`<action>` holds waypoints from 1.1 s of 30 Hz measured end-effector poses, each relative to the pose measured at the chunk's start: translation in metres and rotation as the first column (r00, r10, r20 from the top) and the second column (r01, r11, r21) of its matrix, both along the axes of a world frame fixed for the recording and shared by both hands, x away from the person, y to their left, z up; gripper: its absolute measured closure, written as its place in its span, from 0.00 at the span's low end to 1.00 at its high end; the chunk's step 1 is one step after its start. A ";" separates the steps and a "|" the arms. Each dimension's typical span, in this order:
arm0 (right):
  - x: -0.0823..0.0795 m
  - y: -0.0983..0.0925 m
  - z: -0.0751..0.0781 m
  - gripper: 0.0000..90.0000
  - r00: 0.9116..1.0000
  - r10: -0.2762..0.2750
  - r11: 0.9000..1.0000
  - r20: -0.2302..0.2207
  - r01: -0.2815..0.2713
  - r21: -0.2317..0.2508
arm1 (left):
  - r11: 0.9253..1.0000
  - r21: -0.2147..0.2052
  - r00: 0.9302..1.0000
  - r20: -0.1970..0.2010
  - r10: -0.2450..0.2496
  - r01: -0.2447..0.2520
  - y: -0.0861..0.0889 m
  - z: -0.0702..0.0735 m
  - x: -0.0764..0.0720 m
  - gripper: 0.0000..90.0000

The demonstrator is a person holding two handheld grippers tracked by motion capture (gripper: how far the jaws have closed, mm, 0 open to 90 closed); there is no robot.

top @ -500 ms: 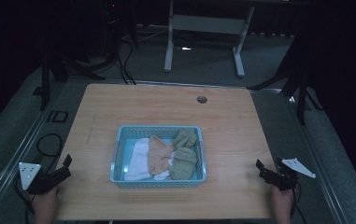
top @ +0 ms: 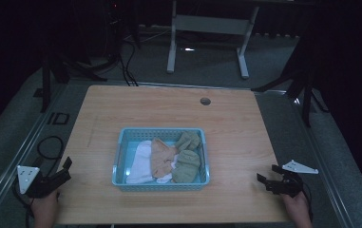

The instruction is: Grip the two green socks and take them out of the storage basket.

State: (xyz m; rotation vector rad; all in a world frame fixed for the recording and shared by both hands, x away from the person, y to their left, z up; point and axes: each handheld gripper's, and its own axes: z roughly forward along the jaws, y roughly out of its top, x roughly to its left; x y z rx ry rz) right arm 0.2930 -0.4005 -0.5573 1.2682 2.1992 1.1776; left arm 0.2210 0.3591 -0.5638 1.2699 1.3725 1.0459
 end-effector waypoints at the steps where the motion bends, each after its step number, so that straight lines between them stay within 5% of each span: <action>1: 0.001 0.000 0.002 0.15 0.999 0.039 0.999 -0.009 -0.039 -0.017 | 1.000 -0.001 1.000 0.000 -0.002 0.002 0.000 0.000 0.000 0.03; 7: 0.011 0.001 0.009 0.15 0.980 0.176 0.978 -0.093 -0.185 -0.102 | 1.000 -0.008 1.000 0.000 -0.009 0.009 0.002 0.000 0.000 0.03; 8: 0.013 0.001 0.011 0.15 0.974 0.195 0.971 -0.113 -0.208 -0.121 | 1.000 -0.008 1.000 0.000 -0.009 0.009 0.002 0.000 0.000 0.03; 9: 0.017 0.003 0.016 0.15 0.957 0.239 0.951 -0.163 -0.265 -0.161 | 1.000 -0.009 1.000 -0.001 -0.012 0.012 0.002 0.000 0.000 0.03; 10: 0.017 0.003 0.016 0.15 0.957 0.239 0.951 -0.163 -0.265 -0.161 | 1.000 -0.008 1.000 -0.002 -0.015 0.015 0.002 0.000 0.000 0.03; 11: 0.019 0.004 0.019 0.15 0.950 0.255 0.938 -0.181 -0.288 -0.190 | 1.000 -0.008 1.000 -0.002 -0.016 0.015 0.002 0.000 0.000 0.03; 16: 0.025 0.020 0.034 0.16 0.901 0.303 0.849 -0.312 -0.404 -0.342 | 1.000 -0.006 1.000 -0.002 -0.020 0.020 0.002 0.000 0.000 0.03; 17: 0.029 0.026 0.039 0.16 0.881 0.312 0.809 -0.356 -0.443 -0.386 | 1.000 -0.007 1.000 -0.002 -0.020 0.020 0.001 0.000 0.000 0.03; 18: 0.029 0.026 0.039 0.16 0.881 0.312 0.809 -0.356 -0.443 -0.386 | 1.000 -0.007 1.000 -0.002 -0.022 0.022 0.001 0.000 0.000 0.03; 20: 0.032 0.031 0.043 0.16 0.851 0.321 0.772 -0.416 -0.490 -0.406 | 1.000 -0.004 1.000 -0.003 -0.026 0.026 0.001 0.000 0.000 0.03; 21: 0.035 0.036 0.046 0.16 0.824 0.308 0.731 -0.475 -0.525 -0.436 | 1.000 0.001 1.000 -0.005 -0.025 0.025 0.001 0.000 0.000 0.03; 22: 0.035 0.036 0.046 0.16 0.824 0.308 0.731 -0.475 -0.525 -0.436 | 1.000 0.003 1.000 -0.006 -0.025 0.025 0.001 0.000 0.000 0.03; 23: 0.037 0.041 0.049 0.16 0.802 0.296 0.685 -0.519 -0.557 -0.470 | 1.000 0.001 1.000 -0.004 -0.027 0.027 0.000 0.000 0.001 0.03; 24: 0.037 0.041 0.049 0.16 0.802 0.296 0.685 -0.519 -0.557 -0.470 | 1.000 -0.002 1.000 -0.006 -0.031 0.031 0.000 0.000 0.001 0.03; 26: 0.038 0.046 0.051 0.16 0.777 0.279 0.647 -0.564 -0.587 -0.487 | 1.000 0.005 1.000 -0.006 -0.029 0.029 0.000 0.000 0.000 0.03; 29: 0.040 0.051 0.052 0.15 0.741 0.240 0.615 -0.627 -0.616 -0.492 | 1.000 0.011 1.000 -0.004 -0.028 0.028 -0.001 0.000 0.000 0.03; 30: 0.041 0.055 0.052 0.15 0.723 0.221 0.597 -0.654 -0.631 -0.496 | 1.000 0.011 1.000 -0.004 -0.029 0.029 -0.001 0.000 0.000 0.03; 33: 0.042 0.060 0.052 0.15 0.717 0.210 0.585 -0.665 -0.637 -0.502 | 0.999 0.000 0.999 0.000 -0.035 0.035 0.000 0.000 -0.001 0.03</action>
